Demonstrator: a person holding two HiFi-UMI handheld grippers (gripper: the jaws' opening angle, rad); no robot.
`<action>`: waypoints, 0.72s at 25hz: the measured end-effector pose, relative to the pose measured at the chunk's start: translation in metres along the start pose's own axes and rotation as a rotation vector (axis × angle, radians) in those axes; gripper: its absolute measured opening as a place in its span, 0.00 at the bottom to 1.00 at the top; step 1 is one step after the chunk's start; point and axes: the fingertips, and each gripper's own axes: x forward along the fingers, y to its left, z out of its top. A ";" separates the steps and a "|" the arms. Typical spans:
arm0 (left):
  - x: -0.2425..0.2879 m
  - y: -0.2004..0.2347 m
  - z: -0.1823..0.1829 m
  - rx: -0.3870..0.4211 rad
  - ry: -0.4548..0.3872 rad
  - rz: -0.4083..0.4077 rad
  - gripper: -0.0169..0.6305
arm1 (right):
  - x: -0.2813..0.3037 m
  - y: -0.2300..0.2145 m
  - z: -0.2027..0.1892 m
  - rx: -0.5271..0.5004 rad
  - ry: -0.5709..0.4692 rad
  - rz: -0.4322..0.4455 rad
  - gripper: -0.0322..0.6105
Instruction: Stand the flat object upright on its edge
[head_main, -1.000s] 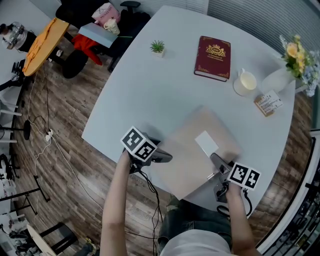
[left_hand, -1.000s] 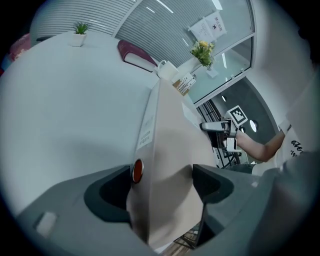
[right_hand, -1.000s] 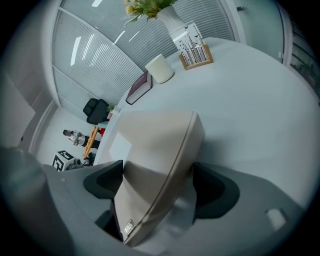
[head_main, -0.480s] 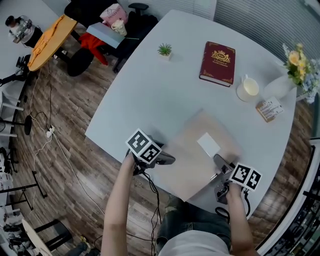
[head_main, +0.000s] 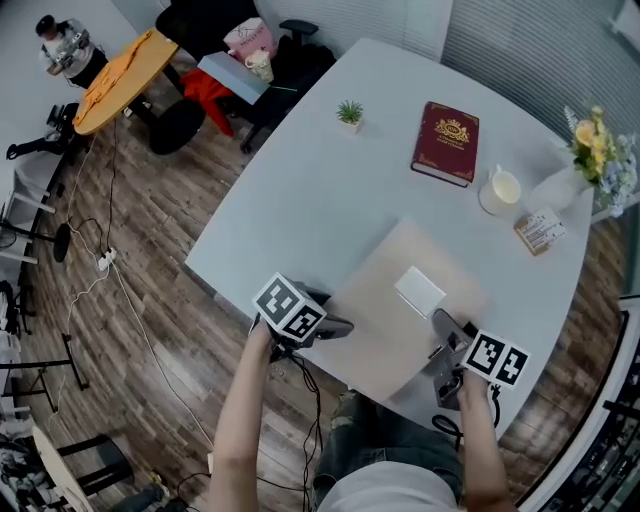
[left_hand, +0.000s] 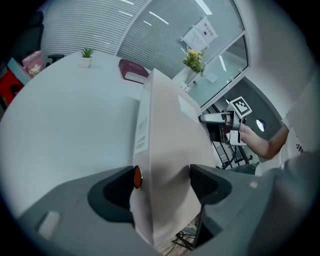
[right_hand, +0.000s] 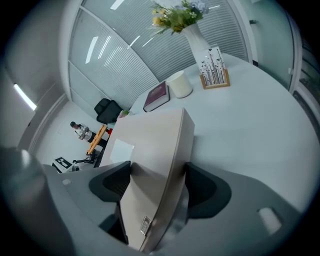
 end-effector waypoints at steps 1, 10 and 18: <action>-0.003 -0.002 -0.001 0.004 -0.007 0.010 0.59 | -0.003 0.005 0.002 -0.020 -0.009 0.007 0.63; -0.034 -0.015 0.005 0.072 -0.123 0.117 0.57 | -0.027 0.050 0.028 -0.194 -0.124 0.073 0.60; -0.060 -0.029 0.032 0.111 -0.267 0.200 0.57 | -0.054 0.085 0.066 -0.320 -0.251 0.107 0.59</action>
